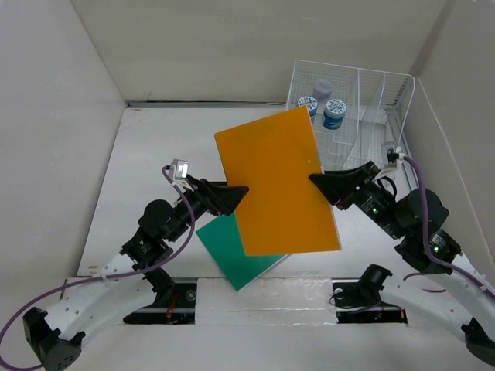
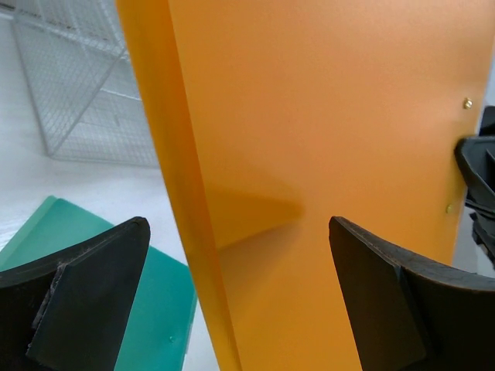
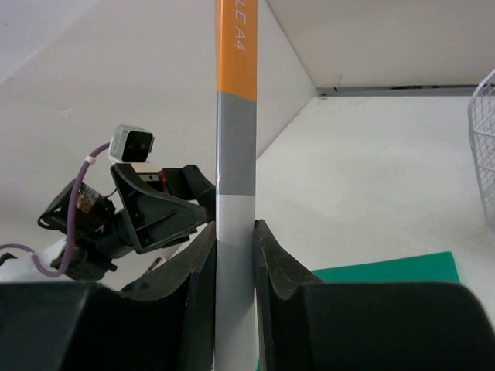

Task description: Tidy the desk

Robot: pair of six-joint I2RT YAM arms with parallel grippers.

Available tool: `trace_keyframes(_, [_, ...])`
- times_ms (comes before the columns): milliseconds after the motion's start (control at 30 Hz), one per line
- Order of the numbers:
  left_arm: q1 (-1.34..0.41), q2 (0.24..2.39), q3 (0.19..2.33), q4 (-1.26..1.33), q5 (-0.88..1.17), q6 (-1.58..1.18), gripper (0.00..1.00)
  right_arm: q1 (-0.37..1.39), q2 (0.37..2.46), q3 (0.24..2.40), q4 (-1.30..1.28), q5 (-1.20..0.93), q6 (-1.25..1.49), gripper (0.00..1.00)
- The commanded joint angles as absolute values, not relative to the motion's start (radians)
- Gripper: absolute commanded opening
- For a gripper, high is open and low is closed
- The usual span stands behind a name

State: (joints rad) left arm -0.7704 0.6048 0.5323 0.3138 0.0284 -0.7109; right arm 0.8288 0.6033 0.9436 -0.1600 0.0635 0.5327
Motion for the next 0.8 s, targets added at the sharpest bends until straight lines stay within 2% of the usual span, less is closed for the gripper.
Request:
trace_keyframes(0, [-0.767, 0.601, 0.488, 0.506, 0.095, -0.716, 0.99, 0.793, 0.603, 0.957, -0.012, -0.026, 0.603, 0.00])
trace_keyframes(100, [-0.767, 0.595, 0.459, 0.613, 0.132, -0.742, 0.97, 0.753, 0.611, 0.914, 0.043, -0.084, 0.656, 0.00])
trace_keyframes(233, [-0.767, 0.597, 0.468, 0.641, 0.162, -0.746, 0.87, 0.701, 0.621, 0.851, 0.116, -0.161, 0.732, 0.00])
trace_keyframes(267, [-0.767, 0.588, 0.466, 0.659, 0.175, -0.747, 0.76, 0.692, 0.635, 0.835, 0.129, -0.182, 0.751, 0.00])
trace_keyframes(300, [-0.767, 0.588, 0.466, 0.660, 0.175, -0.747, 0.76, 0.692, 0.644, 0.834, 0.129, -0.183, 0.752, 0.00])
trace_keyframes(333, [-0.767, 0.578, 0.465, 0.664, 0.170, -0.746, 0.59, 0.692, 0.650, 0.828, 0.126, -0.183, 0.753, 0.00])
trace_keyframes(400, [-0.767, 0.549, 0.462, 0.660, 0.160, -0.739, 0.42, 0.692, 0.669, 0.810, 0.124, -0.178, 0.756, 0.00])
trace_keyframes(433, [-0.767, 0.543, 0.466, 0.649, 0.150, -0.735, 0.29, 0.692, 0.672, 0.804, 0.124, -0.179, 0.756, 0.00])
trace_keyframes(500, [-0.767, 0.531, 0.485, 0.612, 0.155, -0.713, 0.16, 0.692, 0.683, 0.796, 0.123, -0.205, 0.746, 0.01])
trace_keyframes(533, [-0.767, 0.529, 0.491, 0.601, 0.164, -0.712, 0.00, 0.692, 0.699, 0.793, 0.120, -0.216, 0.741, 0.13])
trace_keyframes(600, [-0.767, 0.519, 0.502, 0.580, 0.175, -0.701, 0.00, 0.692, 0.713, 0.788, 0.115, -0.264, 0.724, 0.31])
trace_keyframes(633, [-0.767, 0.515, 0.503, 0.583, 0.199, -0.698, 0.00, 0.692, 0.722, 0.782, 0.112, -0.278, 0.715, 0.49])
trace_keyframes(700, [-0.767, 0.499, 0.499, 0.594, 0.225, -0.695, 0.00, 0.692, 0.732, 0.775, 0.106, -0.322, 0.693, 0.63])
trace_keyframes(733, [-0.767, 0.491, 0.496, 0.598, 0.254, -0.696, 0.00, 0.692, 0.735, 0.773, 0.106, -0.339, 0.683, 0.73])
trace_keyframes(767, [-0.767, 0.486, 0.495, 0.598, 0.268, -0.696, 0.00, 0.692, 0.748, 0.772, 0.104, -0.385, 0.658, 0.77])
